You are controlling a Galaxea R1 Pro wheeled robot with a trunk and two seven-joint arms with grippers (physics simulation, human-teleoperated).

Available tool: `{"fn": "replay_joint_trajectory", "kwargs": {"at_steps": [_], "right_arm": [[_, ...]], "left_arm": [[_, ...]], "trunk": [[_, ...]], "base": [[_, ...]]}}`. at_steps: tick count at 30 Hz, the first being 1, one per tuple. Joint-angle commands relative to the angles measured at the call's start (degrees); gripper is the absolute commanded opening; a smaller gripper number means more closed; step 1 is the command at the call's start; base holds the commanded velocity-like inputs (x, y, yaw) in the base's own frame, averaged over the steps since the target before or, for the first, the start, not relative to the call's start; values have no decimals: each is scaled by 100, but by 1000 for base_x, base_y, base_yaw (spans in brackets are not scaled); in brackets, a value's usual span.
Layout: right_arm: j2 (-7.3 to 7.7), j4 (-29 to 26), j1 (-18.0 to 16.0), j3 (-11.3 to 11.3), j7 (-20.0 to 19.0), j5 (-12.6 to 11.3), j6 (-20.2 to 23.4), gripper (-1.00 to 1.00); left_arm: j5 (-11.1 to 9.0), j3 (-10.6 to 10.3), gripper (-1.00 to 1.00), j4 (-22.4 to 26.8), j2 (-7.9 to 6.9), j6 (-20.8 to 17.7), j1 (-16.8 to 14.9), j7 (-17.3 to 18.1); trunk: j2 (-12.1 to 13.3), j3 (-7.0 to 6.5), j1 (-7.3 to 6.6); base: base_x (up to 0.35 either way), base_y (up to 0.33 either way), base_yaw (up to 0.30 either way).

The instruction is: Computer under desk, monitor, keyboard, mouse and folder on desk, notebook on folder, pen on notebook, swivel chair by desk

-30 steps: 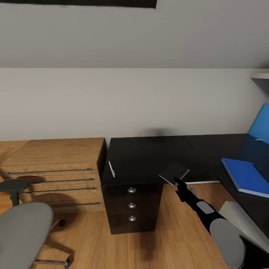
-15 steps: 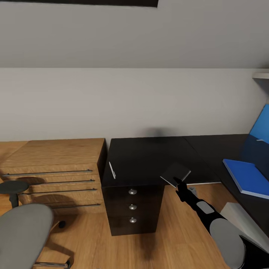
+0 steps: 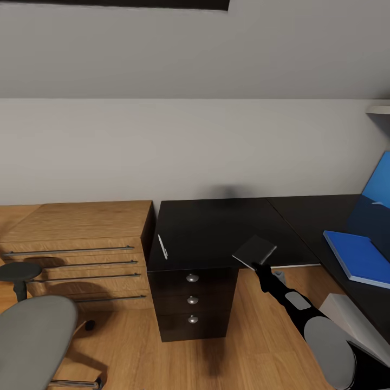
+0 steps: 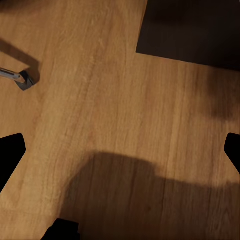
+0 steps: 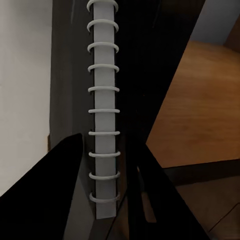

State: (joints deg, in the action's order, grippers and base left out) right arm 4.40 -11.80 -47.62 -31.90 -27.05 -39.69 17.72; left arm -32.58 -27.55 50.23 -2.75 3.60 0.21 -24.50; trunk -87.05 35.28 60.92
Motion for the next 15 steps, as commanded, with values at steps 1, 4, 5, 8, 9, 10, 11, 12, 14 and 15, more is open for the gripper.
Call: {"fn": "replay_joint_trajectory", "kwargs": {"at_steps": [1,4,5,8,9,10,11,12,14,15], "right_arm": [[0,3,-2,-12,0,-21,48,-100],[0,-1,-2,-15,-1,-21,48,-100],[0,-2,-2,-16,-2,-21,48,-100],[0,-4,-2,-17,-2,-21,48,-100],[0,-5,-2,-17,-2,-21,48,-100],[0,-5,-2,-17,-2,-21,48,-100],[0,-6,-2,-18,-2,-21,48,-100],[0,-8,-2,-18,-2,-21,48,-100],[0,-18,-2,-15,-2,-20,46,-100],[0,-21,-2,-13,-2,-18,45,-100]], "left_arm": [[-61,-31,100,7,-7,37,-3,-37],[-58,-31,100,5,-7,36,-3,-37],[-58,-31,100,5,-7,36,-3,-37],[-57,-31,100,6,-6,36,-3,-37],[-56,-31,100,7,-6,36,-3,-37],[-56,-31,100,8,-6,36,-3,-37],[-56,-31,100,8,-8,36,-3,-37],[-56,-33,100,8,-7,36,-3,-37],[-56,-37,100,9,-6,36,-3,-37],[-56,-38,100,10,-6,36,-3,-37]], "trunk": [[-2,4,0],[-2,4,0],[-2,4,0],[-2,4,0],[-2,4,0],[-2,4,0],[-2,4,0],[38,-14,-22],[118,-49,-66],[158,-67,-88]], "base": [[0,0,0],[0,0,0],[0,0,0],[0,0,0],[0,0,0],[0,0,0],[0,0,0],[0,0,0],[0,0,0],[0,0,0]]}}
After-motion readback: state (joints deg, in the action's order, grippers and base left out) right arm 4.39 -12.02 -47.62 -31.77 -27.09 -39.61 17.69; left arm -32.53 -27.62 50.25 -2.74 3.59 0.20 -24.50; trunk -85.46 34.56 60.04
